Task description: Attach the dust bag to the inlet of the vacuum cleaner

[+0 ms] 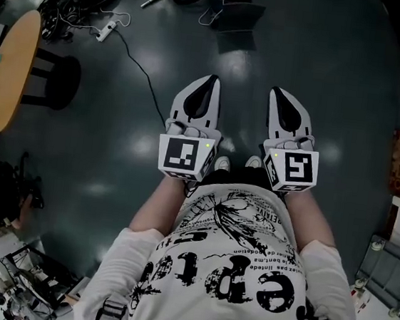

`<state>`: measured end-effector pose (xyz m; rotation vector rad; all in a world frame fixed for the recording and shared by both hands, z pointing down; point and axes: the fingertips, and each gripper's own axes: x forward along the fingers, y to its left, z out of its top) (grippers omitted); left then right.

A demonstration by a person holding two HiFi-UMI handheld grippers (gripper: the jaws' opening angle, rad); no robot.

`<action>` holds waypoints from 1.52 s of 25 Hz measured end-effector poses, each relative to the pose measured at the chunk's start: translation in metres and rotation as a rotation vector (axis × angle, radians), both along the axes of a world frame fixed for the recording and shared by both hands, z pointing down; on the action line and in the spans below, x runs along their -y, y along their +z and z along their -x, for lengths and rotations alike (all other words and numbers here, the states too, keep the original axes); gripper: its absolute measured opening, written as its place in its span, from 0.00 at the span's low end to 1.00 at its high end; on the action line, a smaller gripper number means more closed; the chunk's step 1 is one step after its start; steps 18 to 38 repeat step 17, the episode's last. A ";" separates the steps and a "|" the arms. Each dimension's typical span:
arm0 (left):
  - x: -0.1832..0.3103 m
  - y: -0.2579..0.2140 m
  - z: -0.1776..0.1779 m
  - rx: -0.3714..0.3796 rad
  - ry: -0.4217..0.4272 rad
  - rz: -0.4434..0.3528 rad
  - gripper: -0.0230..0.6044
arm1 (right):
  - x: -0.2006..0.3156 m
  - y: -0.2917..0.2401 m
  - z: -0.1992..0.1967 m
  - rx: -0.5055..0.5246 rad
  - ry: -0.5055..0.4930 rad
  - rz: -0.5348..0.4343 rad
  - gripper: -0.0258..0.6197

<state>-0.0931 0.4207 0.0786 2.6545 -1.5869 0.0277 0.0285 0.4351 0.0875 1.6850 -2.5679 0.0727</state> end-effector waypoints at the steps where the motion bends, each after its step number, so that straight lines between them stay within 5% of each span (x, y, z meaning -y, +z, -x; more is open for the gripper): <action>1: -0.001 -0.002 0.001 -0.001 0.000 -0.005 0.04 | -0.001 -0.001 0.001 0.000 -0.001 -0.002 0.04; 38: 0.005 -0.011 0.009 -0.017 0.003 -0.022 0.04 | 0.004 -0.009 0.016 0.002 -0.041 -0.020 0.04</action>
